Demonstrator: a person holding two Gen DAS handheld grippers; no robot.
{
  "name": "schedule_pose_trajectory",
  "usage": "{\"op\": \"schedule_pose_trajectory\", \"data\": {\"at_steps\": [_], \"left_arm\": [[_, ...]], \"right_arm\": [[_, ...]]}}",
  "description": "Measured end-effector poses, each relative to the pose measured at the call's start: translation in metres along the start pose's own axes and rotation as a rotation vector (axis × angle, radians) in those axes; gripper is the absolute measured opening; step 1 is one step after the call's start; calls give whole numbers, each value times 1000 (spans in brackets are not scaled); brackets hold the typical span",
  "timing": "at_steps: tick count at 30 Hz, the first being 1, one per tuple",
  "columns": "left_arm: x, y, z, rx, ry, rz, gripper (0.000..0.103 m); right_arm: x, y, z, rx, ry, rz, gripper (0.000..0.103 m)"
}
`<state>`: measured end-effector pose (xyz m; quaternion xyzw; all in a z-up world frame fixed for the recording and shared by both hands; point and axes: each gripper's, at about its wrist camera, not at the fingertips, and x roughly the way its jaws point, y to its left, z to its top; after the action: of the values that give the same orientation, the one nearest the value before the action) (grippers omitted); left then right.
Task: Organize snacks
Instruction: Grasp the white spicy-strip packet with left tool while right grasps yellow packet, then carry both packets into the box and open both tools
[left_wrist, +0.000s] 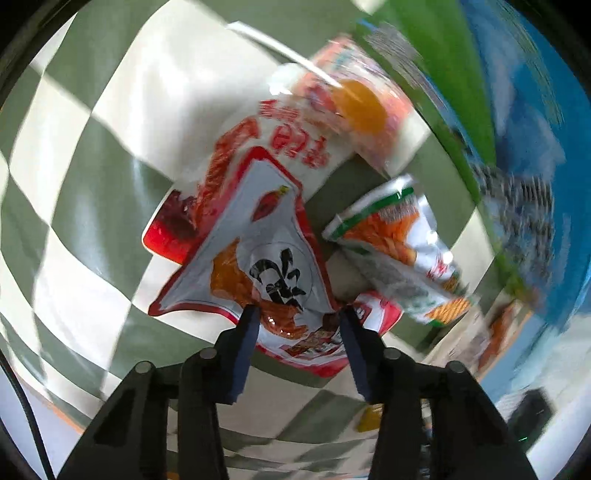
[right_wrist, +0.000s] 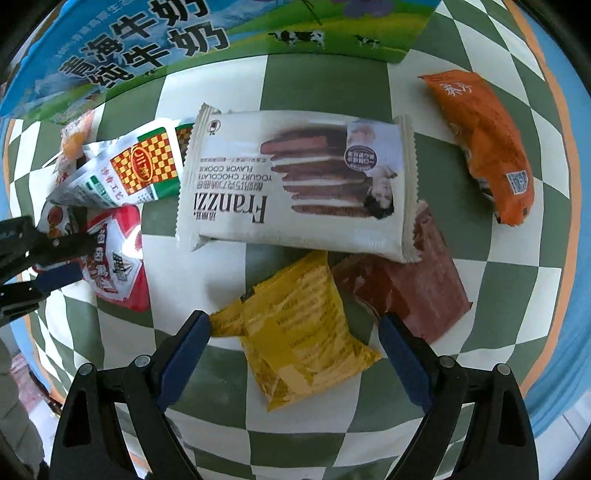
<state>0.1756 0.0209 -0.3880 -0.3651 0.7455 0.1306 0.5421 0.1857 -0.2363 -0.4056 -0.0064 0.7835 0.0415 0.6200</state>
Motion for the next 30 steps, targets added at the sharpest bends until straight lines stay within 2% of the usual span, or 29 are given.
{"op": "schedule_pose_trajectory", "data": {"at_steps": [2,6,9,11,12,14,15,17,21,25,26,27,28,30], "left_arm": [[1,13,5,-81,11,-78,59],[5,28,13,-226,14,-149,67],[9,20,19,-222,25,-83,67],[13,4,20,-195,22,-9,67],[14,-2,19,-175,16,28,64],[12,-14,13,-131,-12,93,43],[11,-17,8,-99,-28,100,42],[7,-21,2,-55,-42,87,32],[2,-28,-7,17,-55,98,30],[3,-37,-20,73,-75,137,28],[-3,-23,-23,88,-79,139,27],[-3,-26,-26,99,-85,141,26],[-7,-27,-39,116,-91,145,20],[-14,-30,-48,142,-98,141,16]], "right_arm": [[0,-3,2,12,3,2,93],[6,-6,8,42,7,14,93],[8,-5,8,47,8,22,92],[12,-1,8,42,9,17,90],[13,1,7,39,10,14,89],[17,6,7,33,20,-4,85],[19,10,8,29,25,-25,78],[20,14,7,16,25,-59,72],[26,20,5,15,13,-66,53],[22,18,-2,30,-18,-59,46],[21,18,-5,34,-23,-51,42],[18,13,-8,36,-26,-45,39],[16,12,-11,40,-32,-39,39],[10,8,-15,42,-41,-28,38]]}}
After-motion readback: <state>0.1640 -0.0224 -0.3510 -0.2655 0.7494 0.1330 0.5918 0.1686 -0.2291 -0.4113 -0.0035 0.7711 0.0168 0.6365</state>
